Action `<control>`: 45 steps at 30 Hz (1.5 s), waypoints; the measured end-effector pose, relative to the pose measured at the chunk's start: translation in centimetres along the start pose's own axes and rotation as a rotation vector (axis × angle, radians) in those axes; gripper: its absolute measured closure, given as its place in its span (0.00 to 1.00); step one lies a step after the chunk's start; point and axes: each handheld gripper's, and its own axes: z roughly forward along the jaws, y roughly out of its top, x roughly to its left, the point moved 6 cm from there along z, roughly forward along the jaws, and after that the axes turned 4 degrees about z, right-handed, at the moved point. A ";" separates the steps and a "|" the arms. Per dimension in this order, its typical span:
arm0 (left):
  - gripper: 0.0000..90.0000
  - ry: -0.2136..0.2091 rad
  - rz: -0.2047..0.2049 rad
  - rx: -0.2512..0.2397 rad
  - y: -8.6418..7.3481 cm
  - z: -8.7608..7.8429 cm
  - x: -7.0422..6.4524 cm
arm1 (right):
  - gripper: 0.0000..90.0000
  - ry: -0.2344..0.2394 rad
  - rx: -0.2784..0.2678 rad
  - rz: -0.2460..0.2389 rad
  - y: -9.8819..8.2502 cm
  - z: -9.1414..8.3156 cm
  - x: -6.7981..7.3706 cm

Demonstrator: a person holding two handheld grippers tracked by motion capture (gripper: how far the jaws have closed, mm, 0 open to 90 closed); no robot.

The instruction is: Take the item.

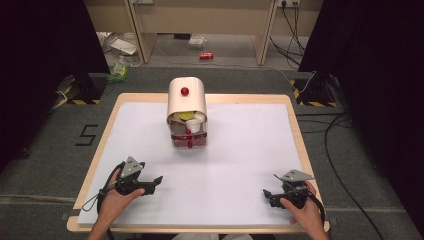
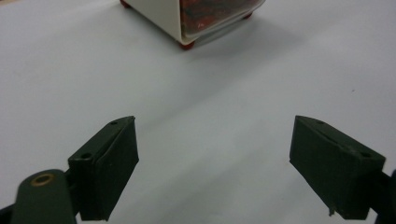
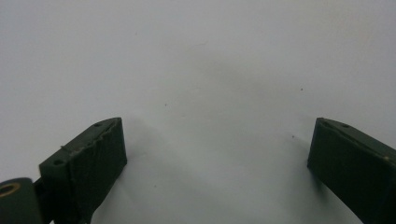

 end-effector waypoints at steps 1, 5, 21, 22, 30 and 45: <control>0.17 -0.002 0.006 -0.010 0.3 -0.1 -0.2 | 0.05 0.000 -0.001 -0.001 0.0 0.0 0.0; 0.17 -0.025 0.014 -0.043 1.0 -0.3 -0.7 | 0.05 0.001 0.000 0.001 0.0 0.0 0.0; 0.17 -0.064 0.078 -0.121 6.4 -0.6 -1.9 | 0.05 -0.002 -0.001 -0.002 0.0 0.0 0.0; 0.17 -0.066 0.080 -0.127 6.7 -0.6 -1.9 | 0.05 -0.002 -0.001 -0.002 0.0 0.0 0.0; 0.18 -0.091 0.113 -0.152 9.3 -0.6 -2.3 | 0.05 -0.001 -0.001 -0.002 0.0 0.0 0.0; 0.18 -0.128 0.152 -0.166 12.9 0.1 -3.1 | 0.05 -0.001 -0.001 -0.002 0.0 0.0 0.0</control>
